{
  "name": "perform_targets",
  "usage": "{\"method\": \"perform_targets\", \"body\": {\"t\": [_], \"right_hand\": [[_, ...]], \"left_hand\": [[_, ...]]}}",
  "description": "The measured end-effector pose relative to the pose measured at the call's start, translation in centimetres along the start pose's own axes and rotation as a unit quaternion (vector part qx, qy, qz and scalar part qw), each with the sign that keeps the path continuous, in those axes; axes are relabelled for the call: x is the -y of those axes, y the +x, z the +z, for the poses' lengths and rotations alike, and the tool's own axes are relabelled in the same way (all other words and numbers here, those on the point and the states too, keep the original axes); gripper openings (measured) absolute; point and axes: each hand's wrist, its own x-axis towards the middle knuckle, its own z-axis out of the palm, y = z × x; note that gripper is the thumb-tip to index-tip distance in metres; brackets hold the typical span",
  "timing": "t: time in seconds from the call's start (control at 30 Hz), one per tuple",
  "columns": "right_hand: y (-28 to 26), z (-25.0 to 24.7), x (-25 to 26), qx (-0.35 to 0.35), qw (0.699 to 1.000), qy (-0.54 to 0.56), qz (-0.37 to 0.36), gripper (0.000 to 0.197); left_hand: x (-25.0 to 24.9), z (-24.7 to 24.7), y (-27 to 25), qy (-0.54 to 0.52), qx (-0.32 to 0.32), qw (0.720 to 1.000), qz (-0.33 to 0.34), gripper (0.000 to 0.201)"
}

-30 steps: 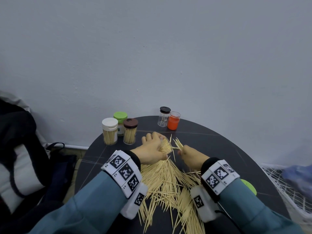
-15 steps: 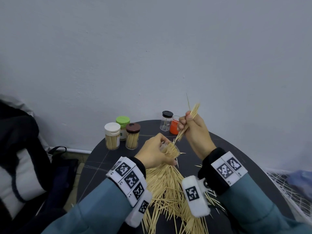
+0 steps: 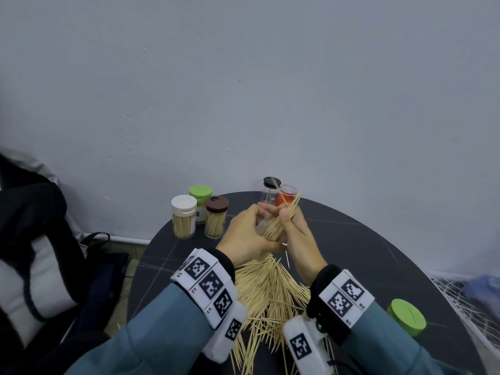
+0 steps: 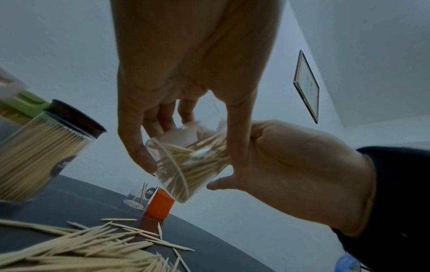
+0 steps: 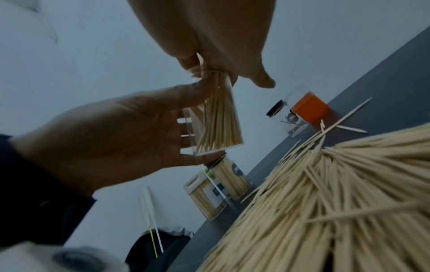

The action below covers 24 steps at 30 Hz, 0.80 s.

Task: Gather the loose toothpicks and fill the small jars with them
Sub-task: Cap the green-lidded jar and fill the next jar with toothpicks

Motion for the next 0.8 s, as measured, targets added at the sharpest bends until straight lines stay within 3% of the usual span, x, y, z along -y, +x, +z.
{"method": "perform_targets", "body": {"t": [0.17, 0.4, 0.63, 0.8], "right_hand": [[0.0, -0.5, -0.3, -0.055, 0.997, -0.056, -0.013, 0.028], [0.2, -1.1, -0.6, -0.070, 0.995, -0.063, -0.018, 0.027], [-0.1, -1.1, -0.8, 0.018, 0.993, -0.102, 0.056, 0.034], [0.4, -1.9, -0.7, -0.001, 0.989, -0.150, 0.011, 0.029]], "left_hand": [[0.3, -0.1, 0.1, 0.025, 0.008, 1.000, -0.008, 0.061], [0.4, 0.2, 0.0, 0.018, 0.017, 1.000, -0.003, 0.057], [0.5, 0.3, -0.1, 0.023, 0.026, 0.999, 0.007, 0.056], [0.6, 0.0, 0.1, 0.041, -0.021, 0.999, 0.002, 0.058]]}}
